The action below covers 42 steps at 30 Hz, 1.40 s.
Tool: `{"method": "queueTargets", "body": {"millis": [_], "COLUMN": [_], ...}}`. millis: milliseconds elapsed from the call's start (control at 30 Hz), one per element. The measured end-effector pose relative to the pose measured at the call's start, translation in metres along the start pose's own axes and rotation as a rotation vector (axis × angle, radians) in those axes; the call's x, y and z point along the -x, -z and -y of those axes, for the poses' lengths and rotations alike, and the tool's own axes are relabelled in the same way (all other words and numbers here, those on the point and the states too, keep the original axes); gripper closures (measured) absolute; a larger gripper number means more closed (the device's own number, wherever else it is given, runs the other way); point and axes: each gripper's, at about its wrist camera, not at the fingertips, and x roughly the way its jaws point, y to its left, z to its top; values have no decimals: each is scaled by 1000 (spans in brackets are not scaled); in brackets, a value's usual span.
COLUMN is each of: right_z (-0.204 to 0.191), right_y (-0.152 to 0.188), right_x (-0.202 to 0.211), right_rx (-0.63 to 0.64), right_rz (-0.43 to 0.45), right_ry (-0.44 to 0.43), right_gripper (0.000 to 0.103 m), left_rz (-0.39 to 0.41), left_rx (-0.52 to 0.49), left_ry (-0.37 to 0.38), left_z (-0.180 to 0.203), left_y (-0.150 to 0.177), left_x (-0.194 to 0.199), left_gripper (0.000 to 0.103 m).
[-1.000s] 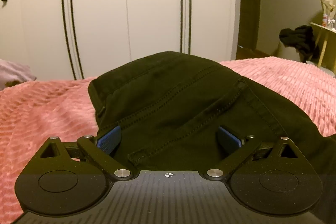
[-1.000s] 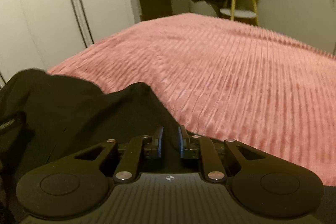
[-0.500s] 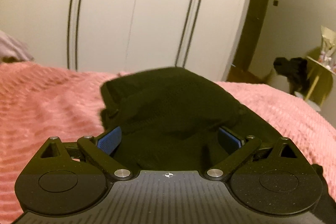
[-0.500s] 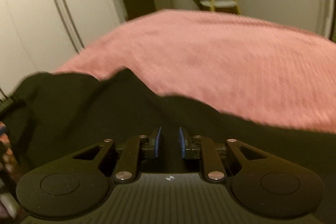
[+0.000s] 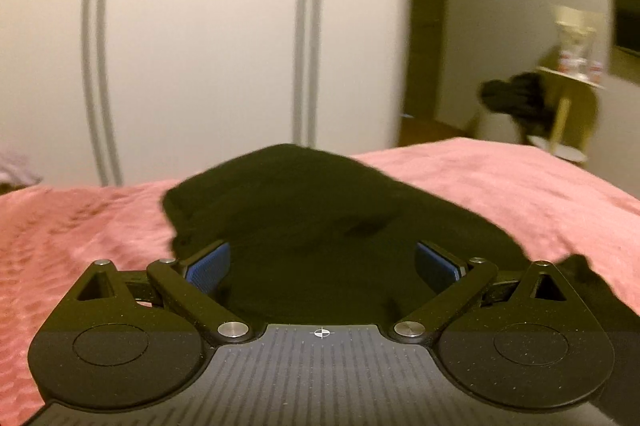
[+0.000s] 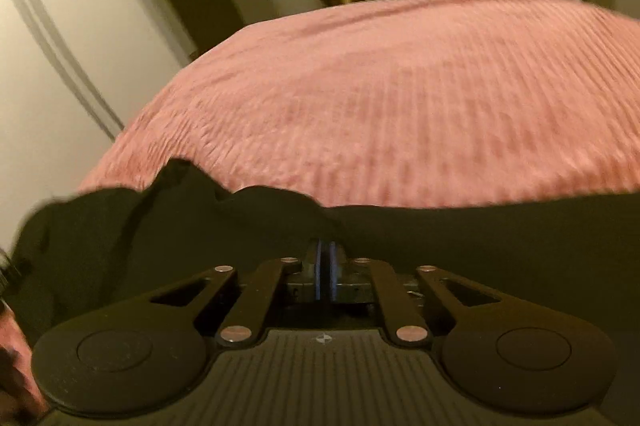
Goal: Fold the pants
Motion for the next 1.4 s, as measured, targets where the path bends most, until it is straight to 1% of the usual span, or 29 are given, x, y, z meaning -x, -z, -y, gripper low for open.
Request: {"method": "queueTargets", "body": {"millis": [33, 67, 100, 167, 233, 300, 333, 367, 400, 433, 467, 533, 567, 633, 667, 733, 800, 867, 933, 967, 1033, 1100, 1167, 1200, 1233, 1267, 1333, 1367, 1400], "right_z": [11, 21, 33, 66, 106, 151, 170, 186, 198, 208, 216, 242, 254, 280, 295, 324, 351, 371, 384, 391, 404, 410, 417, 420, 422, 425, 423, 424, 425], "right_y": [-2, -1, -3, -4, -5, -1, 2, 5, 8, 11, 17, 36, 46, 68, 79, 100, 119, 131, 138, 138, 135, 128, 120, 118, 118, 119, 126, 128, 133], "right_x": [8, 13, 18, 29, 42, 53, 60, 71, 85, 102, 118, 164, 184, 221, 238, 259, 267, 266, 258, 256, 251, 246, 240, 239, 237, 237, 235, 234, 236], "right_rx": [-36, -59, -86, -162, -272, -390, -447, -489, -505, -504, -513, -565, -587, -628, -659, -726, -819, -872, -914, -933, -963, -961, -961, -958, -956, -958, -981, -993, -994], "right_rz": [-17, -37, -55, -76, -79, -62, -38, -5, 38, 87, 133, 253, 302, 373, 393, 414, 420, 429, 468, 486, 512, 523, 521, 525, 535, 541, 557, 556, 556], "right_ry": [-7, -11, -18, -42, -43, -77, -87, -68, -37, -14, -1, 32, 64, 146, 184, 206, 193, 178, 114, 87, 58, 34, 14, -2, -28, -55, -109, -115, -111], "right_gripper": [85, 84, 84, 84, 83, 84, 85, 85, 84, 82, 72, 55, 55, 54, 50, 48, 48, 49, 50, 51, 54, 57, 61, 64, 75, 89, 89, 87, 86], "left_rz": [9, 18, 22, 15, 10, 4, -8, -32, -56, -84, -117, -158, -171, -189, -199, -224, -239, -223, -221, -238, -309, -380, -433, -440, -428, -410, -378, -370, -369], "left_rx": [-15, -27, -31, -27, -43, -117, -166, -224, -265, -292, -307, -306, -298, -268, -249, -222, -210, -217, -205, -183, -130, -98, -93, -96, -103, -110, -120, -128, -138], "left_ry": [29, 72, 109, 215, 298, 335, 342, 344, 341, 339, 332, 290, 261, 232, 223, 214, 231, 275, 325, 340, 360, 339, 311, 303, 303, 313, 330, 333, 332], "left_z": [3, 6, 8, 12, 19, 33, 41, 50, 58, 62, 65, 67, 66, 63, 62, 62, 67, 76, 86, 89, 95, 99, 101, 103, 103, 103, 105, 106, 107], "left_y": [0, -1, -1, -3, -2, 1, 4, 8, 12, 15, 17, 19, 19, 16, 16, 14, 13, 10, 10, 11, 20, 34, 45, 47, 47, 46, 44, 44, 45], "left_x": [4, 10, 15, 26, 36, 41, 41, 38, 36, 32, 27, 21, 18, 16, 15, 15, 22, 33, 46, 49, 47, 40, 35, 34, 36, 38, 43, 44, 43], "left_gripper": [2, 2, 2, 2, 2, 1, 1, 1, 1, 1, 1, 1, 1, 1, 1, 1, 1, 1, 1, 1, 1, 1, 1, 1, 1, 1, 1, 1, 1]}}
